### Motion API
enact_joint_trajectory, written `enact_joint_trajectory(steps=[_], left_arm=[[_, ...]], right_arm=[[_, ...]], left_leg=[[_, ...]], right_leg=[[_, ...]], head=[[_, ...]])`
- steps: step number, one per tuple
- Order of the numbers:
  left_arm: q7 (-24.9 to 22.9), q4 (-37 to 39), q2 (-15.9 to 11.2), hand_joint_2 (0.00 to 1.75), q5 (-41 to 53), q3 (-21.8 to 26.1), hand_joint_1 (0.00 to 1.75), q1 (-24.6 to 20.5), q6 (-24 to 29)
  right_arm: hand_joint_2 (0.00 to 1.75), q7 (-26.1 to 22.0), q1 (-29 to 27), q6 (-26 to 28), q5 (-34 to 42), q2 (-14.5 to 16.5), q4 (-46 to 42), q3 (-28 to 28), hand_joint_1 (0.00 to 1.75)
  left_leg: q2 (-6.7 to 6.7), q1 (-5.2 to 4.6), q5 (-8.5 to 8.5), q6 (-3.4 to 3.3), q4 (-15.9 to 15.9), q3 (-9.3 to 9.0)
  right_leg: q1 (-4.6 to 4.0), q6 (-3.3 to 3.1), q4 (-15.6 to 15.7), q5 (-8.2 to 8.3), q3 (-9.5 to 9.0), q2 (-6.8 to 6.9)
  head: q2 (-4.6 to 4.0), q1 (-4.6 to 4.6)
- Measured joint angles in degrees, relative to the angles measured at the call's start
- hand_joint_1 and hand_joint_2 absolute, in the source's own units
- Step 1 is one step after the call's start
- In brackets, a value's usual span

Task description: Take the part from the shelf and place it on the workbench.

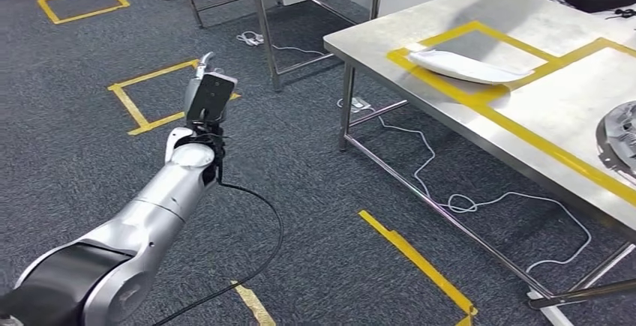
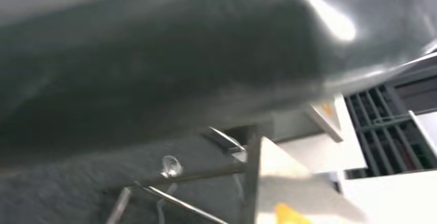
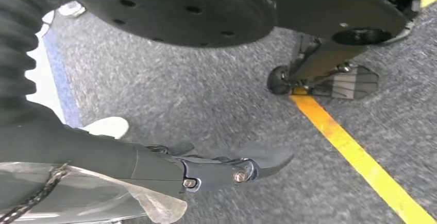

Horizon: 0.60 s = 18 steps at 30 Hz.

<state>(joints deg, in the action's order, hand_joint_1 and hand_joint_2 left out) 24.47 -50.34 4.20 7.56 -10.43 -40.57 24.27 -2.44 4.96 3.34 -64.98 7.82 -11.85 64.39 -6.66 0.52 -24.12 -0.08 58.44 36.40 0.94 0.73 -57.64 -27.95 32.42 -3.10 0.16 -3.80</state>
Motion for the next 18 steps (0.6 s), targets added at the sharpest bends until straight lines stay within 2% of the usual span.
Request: enact_joint_trajectory(steps=[2,4,5,6,7,8,9,10,12,13,15,16,17,18], left_arm=[[-0.05,-0.02,-0.62,0.00,0.38,0.27,0.00,0.04,-0.13],[-0.10,-0.03,-1.04,0.00,0.58,0.45,0.00,0.26,-0.20],[-0.12,-0.03,-1.32,0.00,0.69,0.58,0.00,0.58,-0.23],[-0.14,-0.06,-1.74,0.00,0.80,0.82,0.00,1.06,-0.28],[-0.14,-0.14,-2.27,0.00,0.88,1.14,0.00,1.63,-0.34],[-0.14,-0.29,-2.81,0.00,0.95,1.49,0.00,2.19,-0.42],[-0.14,-0.49,-3.31,0.00,0.99,1.82,0.00,2.61,-0.51],[-0.14,-0.72,-3.70,0.00,1.04,2.09,0.00,2.85,-0.58],[-0.12,-1.15,-4.09,0.00,1.17,2.43,0.00,2.96,-0.73],[-0.13,-1.31,-4.30,0.00,1.27,2.57,0.00,3.06,-0.78],[-0.33,-1.60,-4.86,0.00,1.66,2.98,0.00,3.51,-0.87],[-0.47,-1.86,-5.13,0.00,1.92,3.26,0.00,3.72,-0.97],[-0.61,-2.13,-5.32,0.00,2.15,3.61,0.00,3.88,-1.10],[-0.69,-2.38,-5.45,0.00,2.29,4.00,0.00,4.06,-1.26]], right_arm=[[1.75,-0.11,-0.03,0.05,-0.02,0.11,-0.03,0.01,0.00],[1.75,-0.15,-0.25,0.15,-0.03,0.13,-0.05,0.02,0.00],[1.75,-0.17,-0.35,0.18,-0.01,0.13,-0.06,0.03,0.00],[1.75,-0.13,-0.41,0.18,0.03,0.13,-0.06,0.05,0.00],[1.75,-0.08,-0.41,0.19,0.07,0.13,-0.06,0.10,0.00],[1.75,-0.02,-0.40,0.20,0.13,0.13,-0.06,0.17,0.00],[1.75,0.04,-0.39,0.21,0.17,0.13,-0.06,0.26,0.00],[1.75,0.07,-0.42,0.22,0.21,0.13,-0.06,0.34,0.00],[1.75,0.08,-0.46,0.24,0.30,0.13,-0.06,0.43,0.00],[1.75,0.08,-0.44,0.26,0.34,0.13,-0.06,0.47,0.00],[1.75,0.08,-0.26,0.28,0.43,0.14,-0.06,0.57,0.00],[1.75,0.07,-0.17,0.30,0.45,0.14,-0.06,0.62,0.00],[1.75,0.04,-0.12,0.30,0.46,0.15,-0.06,0.67,0.00],[1.75,-0.01,-0.13,0.31,0.48,0.15,-0.06,0.74,0.00]], left_leg=[[2.07,-0.15,-1.72,0.51,2.48,1.08],[4.98,-0.11,-5.30,0.96,9.05,3.87],[5.61,0.01,-6.71,1.16,12.48,5.33],[5.95,0.11,-7.33,1.30,14.73,6.20],[6.16,0.19,-6.95,1.40,15.07,6.16],[6.46,0.24,-5.65,1.41,13.20,5.04],[7.21,0.23,-3.85,1.35,9.70,3.12],[8.50,0.01,-2.48,1.27,5.84,1.05],[10.32,-0.45,-1.15,0.82,0.67,-1.38],[10.41,-0.70,-1.25,0.60,-0.04,-1.55],[9.13,-0.66,-1.04,-0.04,-0.31,-1.36],[8.53,-0.54,-0.92,-0.36,-0.44,-1.36],[7.97,-0.39,-0.77,-0.73,-0.57,-1.37],[7.44,-0.25,-0.65,-1.04,-0.66,-1.37]], right_leg=[[0.12,-0.66,0.49,0.31,-0.32,1.48],[-0.02,-1.10,0.61,0.29,-0.46,3.05],[-0.11,-1.22,0.60,0.24,-0.45,3.82],[-0.17,-1.25,0.59,0.21,-0.45,4.52],[-0.20,-1.26,0.57,0.18,-0.44,5.18],[-0.21,-1.23,0.54,0.13,-0.47,5.77],[-0.24,-1.16,0.51,0.06,-0.53,6.33],[-0.39,-1.01,0.44,-0.08,-0.57,6.93],[-0.77,-0.59,0.27,-0.37,-0.60,8.20],[-0.92,-0.36,0.25,-0.49,-0.63,8.85],[-0.84,0.17,0.27,-0.79,-0.64,9.72],[-0.75,0.47,-0.21,-1.36,-0.42,8.97],[-0.65,0.70,-1.72,-2.47,0.26,7.63],[-0.57,0.86,-4.50,-4.13,1.56,5.93]], head=[[-0.01,-0.27],[-0.01,-0.49],[-0.01,-0.48],[-0.01,-0.48],[-0.01,-0.49],[-0.01,-0.51],[-0.01,-0.52],[-0.01,-0.52],[0.00,-0.42],[0.00,-0.37],[-0.01,-0.34],[-0.01,-0.31],[-0.01,-0.24],[-0.01,-0.17]])
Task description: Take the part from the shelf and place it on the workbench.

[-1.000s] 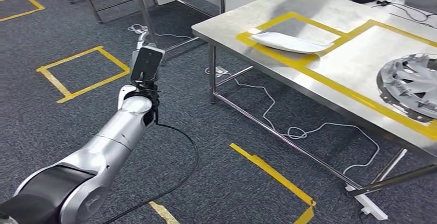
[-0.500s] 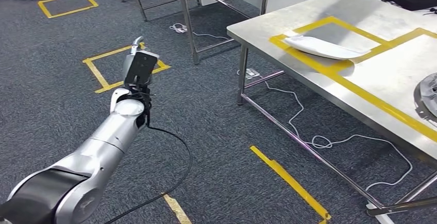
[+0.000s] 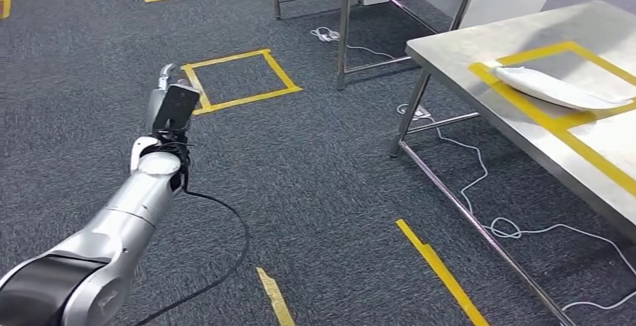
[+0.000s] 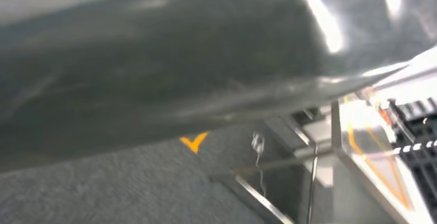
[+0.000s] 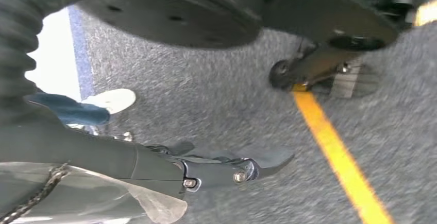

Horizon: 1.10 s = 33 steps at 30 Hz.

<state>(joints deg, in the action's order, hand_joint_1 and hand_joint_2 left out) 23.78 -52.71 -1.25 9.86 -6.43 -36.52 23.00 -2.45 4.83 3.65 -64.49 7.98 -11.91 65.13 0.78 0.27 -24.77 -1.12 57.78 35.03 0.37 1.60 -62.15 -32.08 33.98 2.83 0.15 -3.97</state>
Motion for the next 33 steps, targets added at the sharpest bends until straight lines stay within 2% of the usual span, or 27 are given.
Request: enact_joint_trajectory(steps=[1,2,3,4,5,6,7,8,9,10,12,13,14,16,17,18,19,20,21,23,25,26,27,28,30,32,33], left_arm=[[-0.02,-0.15,-0.16,0.00,0.07,0.39,0.00,0.23,-0.16],[-0.04,-0.18,-0.39,0.00,0.09,0.82,0.00,0.59,-0.32],[-0.04,-0.20,-0.61,0.00,0.10,1.17,0.00,1.02,-0.49],[-0.04,-0.26,-0.85,0.00,0.13,1.53,0.00,1.47,-0.65],[-0.04,-0.37,-1.04,0.00,0.21,1.89,0.00,1.84,-0.80],[-0.03,-0.52,-1.19,0.00,0.31,2.22,0.00,2.07,-0.92],[-0.03,-0.71,-1.34,0.00,0.43,2.61,0.00,2.21,-0.99],[-0.02,-0.88,-1.48,0.00,0.58,2.93,0.00,2.23,-1.07],[-0.02,-1.05,-1.69,0.00,0.74,3.25,0.00,2.25,-1.15],[-0.02,-1.21,-1.99,0.00,0.89,3.63,0.00,2.33,-1.26],[-0.02,-1.53,-2.66,0.00,1.07,4.42,0.00,2.69,-1.54],[-0.01,-1.70,-2.95,0.00,1.08,4.78,0.00,2.90,-1.66],[0.00,-1.86,-3.16,0.00,1.09,5.06,0.00,3.01,-1.72],[0.02,-2.05,-3.43,0.00,1.09,5.45,0.00,3.11,-1.79],[0.02,-2.08,-3.49,0.00,1.09,5.59,0.00,3.20,-1.80],[0.02,-2.08,-3.51,0.00,1.09,5.69,0.00,3.38,-1.82],[0.02,-2.08,-3.53,0.00,1.10,5.77,0.00,3.59,-1.83],[0.02,-2.08,-3.56,0.00,1.16,5.86,0.00,3.75,-1.86],[0.02,-2.13,-3.61,0.00,1.27,5.99,0.00,3.83,-1.90],[0.02,-2.34,-3.70,0.00,1.53,6.28,0.00,3.79,-2.02],[0.04,-2.63,-3.83,0.00,1.74,6.60,0.00,3.81,-2.16],[0.07,-2.80,-3.99,0.00,1.88,6.84,0.00,3.97,-2.27],[0.11,-3.03,-4.22,0.00,2.00,7.13,0.00,4.24,-2.41],[0.19,-3.37,-4.51,0.00,2.13,7.43,0.00,4.55,-2.52],[0.40,-4.19,-4.95,0.00,2.37,7.99,0.00,4.92,-2.84],[0.60,-5.13,-5.27,0.00,2.65,8.61,0.00,5.56,-3.25],[0.67,-5.65,-5.48,0.00,2.75,8.96,0.00,6.17,-3.52]], right_arm=[[1.75,-0.08,0.04,0.00,0.02,0.01,0.00,0.08,0.00],[1.75,-0.15,0.14,-0.03,0.03,0.01,0.01,0.14,0.00],[1.75,-0.21,0.29,-0.05,0.04,0.02,0.01,0.19,0.00],[1.75,-0.26,0.45,-0.08,0.02,0.02,0.01,0.20,0.00],[1.75,-0.36,0.49,-0.10,-0.02,0.02,0.01,0.20,0.00],[1.75,-0.50,0.44,-0.12,-0.06,0.01,0.01,0.20,0.00],[1.75,-0.66,0.35,-0.16,-0.10,0.01,0.00,0.20,0.00],[1.75,-0.81,0.22,-0.21,-0.15,0.01,0.01,0.21,0.00],[1.75,-0.90,0.15,-0.25,-0.22,0.01,0.01,0.21,0.00],[1.75,-0.94,0.12,-0.28,-0.26,0.01,0.01,0.22,0.00],[1.75,-0.96,0.09,-0.29,-0.39,0.01,0.00,0.24,0.00],[1.75,-0.96,0.08,-0.28,-0.44,0.00,-0.01,0.25,0.00],[1.75,-0.96,0.06,-0.28,-0.49,0.00,-0.01,0.26,0.00],[1.75,-0.97,-0.05,-0.27,-0.54,-0.01,-0.02,0.30,0.00],[1.75,-0.97,-0.14,-0.28,-0.54,0.00,-0.02,0.32,0.00],[1.75,-0.96,-0.23,-0.28,-0.55,0.00,-0.02,0.33,0.00],[1.75,-0.94,-0.28,-0.28,-0.55,0.00,-0.02,0.35,0.00],[1.75,-0.94,-0.27,-0.29,-0.56,0.00,-0.02,0.36,0.00],[1.75,-0.94,-0.24,-0.30,-0.58,0.00,-0.02,0.37,0.00],[1.75,-0.96,-0.16,-0.31,-0.62,0.00,-0.02,0.38,0.00],[1.75,-0.99,-0.15,-0.32,-0.63,0.00,-0.02,0.40,0.00],[1.75,-1.00,-0.14,-0.34,-0.63,0.00,-0.02,0.40,0.00],[1.75,-1.01,-0.09,-0.36,-0.62,0.01,-0.02,0.41,0.00],[1.75,-1.02,-0.04,-0.37,-0.61,0.01,-0.02,0.42,0.00],[1.75,-0.99,-0.02,-0.34,-0.54,0.02,-0.02,0.48,0.00],[1.75,-1.01,-0.11,-0.32,-0.18,0.02,-0.02,0.63,0.00],[1.75,-1.04,-0.04,-0.32,0.05,0.03,-0.02,0.72,0.00]], left_leg=[[-0.55,0.00,0.03,-0.18,0.01,0.05],[-1.12,-0.03,0.06,-0.33,0.02,0.08],[-1.71,-0.05,0.07,-0.37,0.04,0.09],[-2.44,-0.06,0.07,-0.36,0.09,0.10],[-3.24,-0.05,0.07,-0.35,0.15,0.09],[-4.07,0.00,0.06,-0.31,0.25,0.09],[-4.92,0.05,0.04,-0.19,0.36,0.14],[-5.65,0.04,0.04,0.02,0.60,0.30],[-6.28,0.06,0.13,0.35,0.77,0.60],[-6.86,0.14,0.29,0.76,0.87,0.95],[-7.93,0.38,0.67,1.56,0.82,1.48],[-7.53,0.40,0.45,1.84,1.10,1.72],[-6.42,0.33,-0.33,2.09,2.24,2.26],[-3.15,0.18,-3.42,2.45,7.87,4.74],[-2.13,0.22,-5.13,2.60,11.74,6.46],[-1.63,0.27,-6.22,2.70,14.90,7.86],[-1.37,0.31,-6.45,2.74,16.57,8.56],[-1.16,0.33,-5.61,2.73,16.05,8.20],[-0.81,0.32,-3.96,2.64,13.44,6.79],[1.76,-0.12,-0.79,2.27,5.64,2.72],[3.86,-0.74,0.02,1.63,1.33,0.68],[3.79,-1.00,-0.17,1.31,1.01,0.66],[3.09,-0.94,-0.11,0.94,0.89,0.75],[2.42,-0.86,-0.01,0.65,0.71,0.74],[1.12,-0.53,0.20,-0.03,0.40,0.62],[-0.23,-0.39,0.24,-0.46,0.35,0.62],[-0.94,-0.41,0.24,-0.54,0.36,0.61]], right_leg=[[0.00,0.05,-3.78,-1.87,1.61,-1.48],[0.00,0.05,-7.72,-3.45,3.39,-2.19],[-0.01,0.06,-10.65,-4.32,4.75,-2.48],[0.01,0.04,-11.57,-4.01,5.21,-2.60],[0.07,-0.02,-10.36,-2.66,4.65,-2.73],[0.18,-0.12,-7.23,-0.61,3.21,-3.15],[0.37,-0.20,-3.45,1.29,1.44,-4.34],[0.58,-0.24,0.01,2.51,-0.28,-5.59],[0.70,-0.28,2.31,3.04,-1.43,-6.61],[0.72,-0.30,3.31,2.93,-1.96,-7.23],[0.63,-0.63,3.75,2.91,-2.19,-6.30],[0.64,-0.95,3.99,3.08,-2.30,-5.67],[0.65,-1.34,4.26,3.24,-2.45,-4.98],[0.51,-1.96,4.57,3.35,-2.64,-3.54],[0.38,-2.15,4.56,3.29,-2.65,-2.78],[0.28,-2.24,4.55,3.22,-2.66,-2.00],[0.22,-2.29,4.54,3.17,-2.68,-1.23],[0.18,-2.30,4.53,3.09,-2.72,-0.47],[0.15,-2.26,4.52,3.00,-2.81,0.24],[-0.12,-1.96,4.45,2.64,-3.09,1.53],[-0.53,-1.51,4.38,2.29,-3.25,2.75],[-0.68,-1.31,4.39,2.17,-3.31,3.41],[-0.70,-1.10,4.46,2.04,-3.42,4.07],[-0.63,-0.83,4.31,1.69,-3.38,3.94],[-0.41,-0.38,1.40,-0.29,-1.95,1.37],[-0.24,-0.22,-5.81,-3.58,1.70,-1.68],[-0.23,-0.20,-9.41,-4.73,3.58,-2.21]], head=[[0.00,0.07],[0.00,0.09],[0.00,0.07],[0.00,0.07],[0.00,0.07],[0.00,0.08],[0.00,0.10],[0.00,0.08],[0.01,0.08],[0.01,0.04],[0.01,-0.04],[0.00,-0.13],[0.00,-0.29],[0.00,-0.60],[0.00,-0.71],[0.00,-0.72],[0.00,-0.72],[0.00,-0.72],[0.00,-0.72],[0.00,-0.73],[0.01,-0.63],[0.01,-0.56],[0.01,-0.52],[0.00,-0.47],[0.00,-0.24],[0.00,0.00],[0.00,0.02]])
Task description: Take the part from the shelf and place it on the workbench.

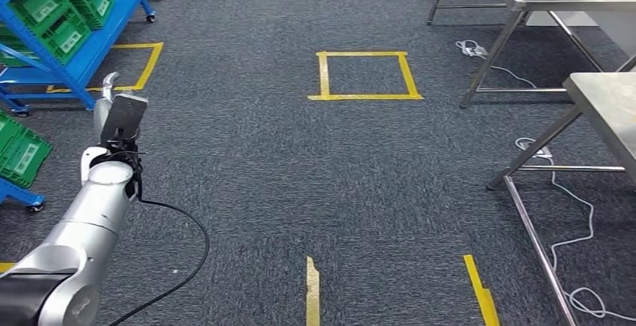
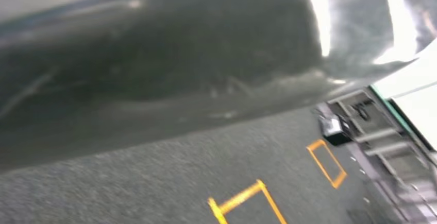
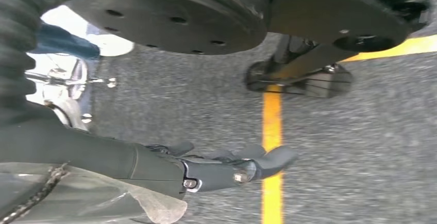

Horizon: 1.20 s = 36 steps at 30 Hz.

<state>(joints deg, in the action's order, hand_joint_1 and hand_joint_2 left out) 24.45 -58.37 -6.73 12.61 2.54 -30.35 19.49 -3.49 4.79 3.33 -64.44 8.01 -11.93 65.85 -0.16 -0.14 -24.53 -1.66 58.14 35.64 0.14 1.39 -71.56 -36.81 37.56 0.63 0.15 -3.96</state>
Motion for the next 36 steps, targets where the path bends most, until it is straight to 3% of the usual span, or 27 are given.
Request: enact_joint_trajectory(steps=[1,2,4,6,8,10,12,14,16,17,19,21,23,25,27,29,31,32,33,34,36], left_arm=[[0.07,-0.65,-0.22,0.00,0.08,0.38,0.00,0.79,-0.32],[0.11,-1.42,-0.42,0.00,0.13,0.76,0.00,1.65,-0.68],[0.20,-3.31,-0.78,0.00,0.13,1.64,0.00,3.35,-1.36],[0.29,-5.41,-1.16,0.00,-0.16,2.70,0.00,4.86,-1.91],[0.37,-7.31,-1.59,0.00,-0.52,3.78,0.00,6.37,-2.32],[0.38,-8.75,-2.10,0.00,-0.68,4.57,0.00,7.86,-2.57],[0.38,-9.78,-2.56,0.00,-0.74,5.20,0.00,8.69,-2.66],[0.37,-10.60,-2.77,0.00,-1.00,5.72,0.00,9.00,-2.67],[0.36,-11.40,-2.80,0.00,-1.32,6.21,0.00,9.57,-2.73],[0.34,-11.89,-2.82,0.00,-1.47,6.53,0.00,9.86,-2.84],[0.24,-13.13,-3.13,0.00,-1.77,7.25,0.00,10.16,-3.31],[-0.08,-14.73,-3.58,0.00,-2.04,7.91,0.00,10.21,-4.06],[-0.53,-16.75,-3.97,0.00,-2.21,8.66,0.00,10.88,-4.77],[-0.82,-19.20,-4.57,0.00,-1.93,9.58,0.00,12.84,-5.46],[-0.87,-22.00,-5.20,0.00,-1.45,10.72,0.00,15.24,-6.25],[-0.85,-24.41,-5.44,0.00,-1.20,11.80,0.00,17.33,-6.98],[-0.79,-26.14,-5.45,0.00,-1.09,12.74,0.00,19.54,-7.48],[-0.69,-27.00,-5.42,0.00,-1.05,13.28,0.00,20.89,-7.80],[-0.51,-28.06,-5.35,0.00,-0.98,13.91,0.00,22.47,-8.32],[-0.20,-29.28,-5.16,0.00,-0.91,14.59,0.00,24.31,-9.07],[0.85,-31.88,-3.96,0.00,-0.52,16.10,0.00,28.50,-11.41]], right_arm=[[1.75,-0.05,0.12,-0.01,0.21,0.02,0.00,0.10,0.00],[1.75,-0.09,0.24,0.00,0.33,0.04,0.01,0.21,0.00],[1.75,-0.24,0.23,0.05,0.49,0.08,0.00,0.49,0.00],[1.75,-0.53,0.00,0.15,0.75,0.10,0.01,0.81,0.00],[1.75,-0.75,-0.15,0.24,1.01,0.16,0.02,1.07,0.00],[1.75,-0.79,-0.14,0.31,1.10,0.26,0.01,1.23,0.00],[1.75,-0.79,-0.10,0.33,1.14,0.32,-0.01,1.35,0.00],[1.75,-0.77,-0.18,0.21,1.14,0.37,-0.03,1.40,0.00],[1.75,-0.74,-0.27,0.04,1.09,0.42,-0.03,1.41,0.00],[1.75,-0.74,-0.28,0.01,1.07,0.45,-0.03,1.42,0.00],[1.75,-0.80,-0.23,-0.06,1.04,0.55,-0.03,1.43,0.00],[1.75,-0.89,-0.16,-0.16,1.11,0.64,-0.03,1.44,0.00],[1.75,-0.90,-0.07,-0.35,1.24,0.72,-0.03,1.51,0.00],[1.75,-0.87,0.04,-0.58,1.38,0.89,-0.03,1.64,0.00],[1.75,-0.88,0.11,-0.72,1.53,1.16,-0.02,1.78,0.00],[1.75,-0.91,-0.01,-0.74,1.71,1.45,0.00,1.97,0.00],[1.75,-0.98,-0.10,-0.80,1.99,1.69,0.02,2.23,0.00],[1.75,-0.97,-0.06,-0.84,2.16,1.78,0.03,2.35,0.00],[1.75,-0.96,0.00,-0.81,2.36,1.90,0.03,2.48,0.00],[1.75,-0.91,0.04,-0.72,2.59,2.01,0.04,2.62,0.00],[1.75,-1.21,-0.12,-0.27,3.37,2.20,0.04,3.09,0.00]], left_leg=[[-0.76,-0.03,-0.01,-0.02,0.02,-0.02],[-1.57,-0.05,-0.01,-0.02,0.05,-0.06],[-3.26,0.01,-0.04,0.05,0.17,-0.10],[-4.68,-0.02,-0.03,0.40,0.46,0.16],[-5.85,0.09,0.24,1.06,0.55,0.63],[-6.73,0.32,0.41,1.70,0.50,0.88],[-4.91,0.27,-1.07,2.15,2.48,1.77],[-1.81,0.27,-4.47,2.56,8.68,4.42],[-0.62,0.50,-6.82,2.92,14.92,7.04],[-0.38,0.62,-6.56,3.05,15.51,7.17],[0.47,0.78,-3.47,3.15,10.64,4.44],[2.79,0.42,-1.09,2.92,3.59,0.76],[4.04,-0.09,-1.00,2.30,0.77,-0.52],[3.10,-0.11,-1.01,1.56,0.50,-0.50],[2.07,0.16,-0.95,0.93,0.26,-0.68],[0.87,0.30,-0.99,0.38,0.17,-0.79],[-0.58,0.23,-1.06,0.12,0.19,-0.83],[-1.34,0.19,-1.10,0.09,0.20,-0.91],[-2.08,0.16,-1.15,0.10,0.21,-1.04],[-2.83,0.16,-1.23,0.14,0.22,-1.22],[-4.27,0.15,-1.42,0.35,0.30,-1.41]], right_leg=[[-0.01,-0.02,-2.20,-0.24,1.28,-0.26],[-0.02,-0.10,-2.26,0.67,1.56,-0.44],[0.06,-0.38,3.55,4.94,-0.71,-1.52],[0.37,-0.58,10.35,7.66,-3.80,-3.98],[0.46,-0.68,12.68,7.62,-5.11,-5.02],[0.42,-1.13,13.16,7.71,-5.50,-3.86],[0.45,-1.84,13.71,7.99,-5.88,-2.49],[0.29,-2.33,13.92,7.99,-6.11,-1.02],[0.16,-2.54,13.90,7.83,-6.18,0.53],[0.15,-2.55,13.89,7.73,-6.22,1.28],[0.14,-2.42,13.88,7.47,-6.46,2.68],[-0.11,-2.00,13.82,7.08,-6.77,3.87],[-0.50,-1.48,13.80,6.73,-6.98,4.98],[-0.58,-0.96,13.85,6.32,-7.14,5.81],[-0.36,-0.42,12.12,4.88,-6.39,3.91],[-0.11,-0.11,5.65,1.73,-3.21,0.79],[-0.07,-0.08,-1.67,-0.64,0.76,-0.37],[-0.10,-0.16,-2.94,-0.36,1.72,-0.53],[-0.13,-0.31,-1.89,1.07,1.52,-0.68],[-0.12,-0.54,1.20,3.32,0.27,-1.09],[0.10,-0.97,8.80,6.91,-3.26,-3.62]], head=[[0.00,-0.01],[0.00,-0.01],[0.00,0.01],[0.00,-0.03],[0.01,-0.08],[0.01,-0.09],[0.00,-0.29],[0.00,-0.50],[0.00,-0.53],[0.00,-0.54],[0.00,-0.55],[0.00,-0.54],[0.00,-0.42],[0.01,-0.36],[0.01,-0.26],[0.00,-0.12],[0.00,-0.11],[0.00,-0.10],[0.00,-0.12],[0.00,-0.12],[0.00,-0.14]])
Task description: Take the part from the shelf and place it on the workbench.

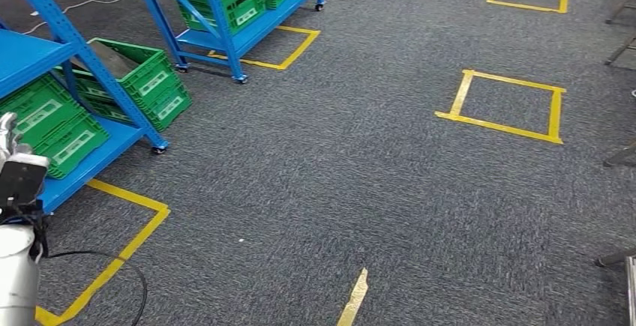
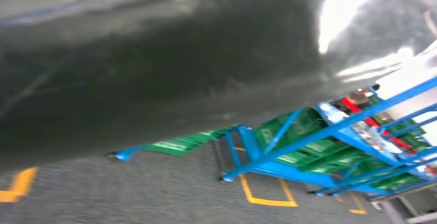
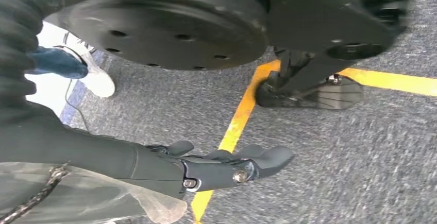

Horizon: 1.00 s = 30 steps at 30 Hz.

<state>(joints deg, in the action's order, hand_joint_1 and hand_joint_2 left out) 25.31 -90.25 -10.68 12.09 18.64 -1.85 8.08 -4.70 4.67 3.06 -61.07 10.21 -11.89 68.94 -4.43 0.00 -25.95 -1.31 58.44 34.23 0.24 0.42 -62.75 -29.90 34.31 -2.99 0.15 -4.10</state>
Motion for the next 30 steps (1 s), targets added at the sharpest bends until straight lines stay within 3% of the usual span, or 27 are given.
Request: enact_joint_trajectory(steps=[2,4,5,7,9,11,12,13,15,17,19,20,22,24,26,27,28,30], left_arm=[[1.77,-2.11,2.71,0.00,0.92,1.62,0.00,4.27,-3.07],[3.57,-3.60,6.18,0.00,2.04,3.05,0.00,8.11,-5.39],[4.14,-4.12,7.64,0.00,2.45,3.62,0.00,9.57,-5.92],[4.53,-4.86,9.54,0.00,2.86,4.60,0.00,10.95,-6.29],[4.37,-5.22,10.76,0.00,2.98,5.38,0.00,11.34,-6.55],[4.09,-5.37,11.69,0.00,2.93,5.83,0.00,11.83,-6.85],[3.85,-5.42,12.07,0.00,2.74,6.08,0.00,12.00,-7.12],[3.64,-5.52,12.48,0.00,2.41,6.39,0.00,12.10,-7.45],[3.67,-5.73,13.69,0.00,1.76,6.79,0.00,12.00,-7.99],[4.67,-5.80,15.45,0.00,1.44,6.74,0.00,11.71,-7.61],[5.87,-5.78,16.94,0.00,1.22,6.47,0.00,11.60,-6.32],[6.24,-5.79,17.41,0.00,1.04,6.34,0.00,11.61,-5.54],[6.44,-5.83,17.96,0.00,0.60,6.21,0.00,11.33,-4.24],[6.25,-5.85,18.25,0.00,0.23,6.20,0.00,11.04,-3.59],[6.07,-5.85,18.40,0.00,-0.06,6.26,0.00,11.11,-3.34],[6.01,-5.85,18.47,0.00,-0.20,6.30,0.00,11.20,-3.27],[5.98,-5.85,18.55,0.00,-0.35,6.35,0.00,11.28,-3.18],[5.95,-5.85,18.77,0.00,-0.67,6.50,0.00,11.34,-2.87]], right_arm=[[1.75,-1.04,-0.23,0.56,0.88,0.14,0.00,0.66,0.00],[1.75,-2.03,-0.29,0.87,1.39,0.29,0.01,1.21,0.00],[1.75,-2.30,-0.22,0.91,1.50,0.36,0.00,1.40,0.00],[1.75,-2.59,-0.14,0.94,1.68,0.50,-0.01,1.75,0.00],[1.75,-2.65,-0.25,0.94,1.75,0.50,-0.02,2.03,0.00],[1.75,-2.68,-0.36,0.94,1.75,0.50,-0.02,2.15,0.00],[1.75,-2.74,-0.35,0.94,1.75,0.50,-0.02,2.17,0.00],[1.75,-2.79,-0.30,0.94,1.75,0.50,-0.02,2.20,0.00],[1.75,-2.86,-0.18,0.97,1.68,0.50,-0.02,2.23,0.00],[1.75,-2.86,-0.02,0.97,1.41,0.39,-0.02,2.25,0.00],[1.75,-2.87,0.22,0.91,1.02,0.19,-0.03,2.25,0.00],[1.75,-2.86,0.36,0.87,0.89,0.04,-0.04,2.25,0.00],[1.75,-2.73,0.41,0.86,0.77,-0.25,-0.08,2.25,0.00],[1.75,-2.22,0.09,1.01,0.78,-0.43,-0.09,2.30,0.00],[1.75,-1.62,-0.25,1.17,0.86,-0.50,-0.09,2.44,0.00],[1.75,-1.43,-0.29,1.23,0.89,-0.50,-0.09,2.49,0.00],[1.75,-1.24,-0.28,1.30,0.93,-0.50,-0.09,2.52,0.00],[1.75,-0.81,-0.26,1.43,0.92,-0.51,-0.09,2.55,0.00]], left_leg=[[-1.31,0.06,0.06,0.45,0.10,0.28],[-2.54,0.20,0.29,1.07,0.02,0.57],[-2.15,0.20,0.08,1.37,0.21,0.70],[0.50,0.13,-1.96,1.96,3.20,1.99],[3.18,0.27,-5.51,2.53,10.11,5.00],[3.85,0.54,-7.04,2.98,15.03,7.10],[4.03,0.64,-6.27,3.11,14.63,6.73],[4.37,0.71,-4.64,3.16,12.08,5.24],[6.52,0.44,-1.57,2.90,4.52,0.99],[8.20,-0.02,-0.79,2.15,0.27,-1.25],[7.48,-0.19,-0.94,1.34,-0.19,-1.27],[6.92,-0.10,-0.84,1.03,-0.36,-1.31],[5.79,0.23,-0.60,0.32,-0.68,-1.43],[4.56,0.36,-0.50,-0.16,-0.72,-1.38],[3.13,0.35,-0.47,-0.29,-0.66,-1.33],[2.36,0.35,-0.48,-0.28,-0.61,-1.35],[1.56,0.37,-0.50,-0.25,-0.57,-1.39],[-0.01,0.37,-0.62,0.01,-0.36,-1.39]], right_leg=[[0.22,-0.13,3.81,0.56,-2.11,-1.79],[0.26,-0.29,4.50,0.35,-2.72,-0.87],[0.29,-0.53,4.80,0.47,-2.94,-0.17],[0.36,-1.12,5.42,0.66,-3.44,1.46],[0.20,-1.44,5.55,0.52,-3.67,3.27],[0.11,-1.51,5.52,0.35,-3.76,5.07],[0.11,-1.48,5.51,0.26,-3.82,5.86],[0.11,-1.39,5.51,0.16,-3.95,6.61],[-0.04,-1.01,5.49,-0.15,-4.35,7.91],[-0.33,-0.43,5.47,-0.49,-4.66,9.09],[-0.45,0.15,5.58,-0.71,-5.02,10.20],[-0.38,0.50,5.49,-0.97,-5.14,9.81],[-0.12,1.07,2.99,-2.83,-4.06,6.80],[0.08,1.28,-4.09,-6.30,-0.53,3.71],[0.10,1.34,-10.33,-7.99,2.94,3.15],[0.11,1.33,-10.67,-7.17,3.44,3.09],[0.18,1.28,-8.70,-5.31,2.82,2.93],[0.54,1.15,-1.31,-1.15,-0.28,0.72]], head=[[0.01,-0.03],[0.01,-0.03],[0.01,-0.08],[0.01,-0.30],[0.00,-0.46],[0.00,-0.46],[0.00,-0.47],[0.00,-0.49],[0.00,-0.51],[0.01,-0.44],[0.01,-0.36],[0.00,-0.32],[0.01,-0.17],[0.00,-0.01],[0.00,0.00],[0.00,-0.01],[0.00,-0.01],[0.00,0.01]])
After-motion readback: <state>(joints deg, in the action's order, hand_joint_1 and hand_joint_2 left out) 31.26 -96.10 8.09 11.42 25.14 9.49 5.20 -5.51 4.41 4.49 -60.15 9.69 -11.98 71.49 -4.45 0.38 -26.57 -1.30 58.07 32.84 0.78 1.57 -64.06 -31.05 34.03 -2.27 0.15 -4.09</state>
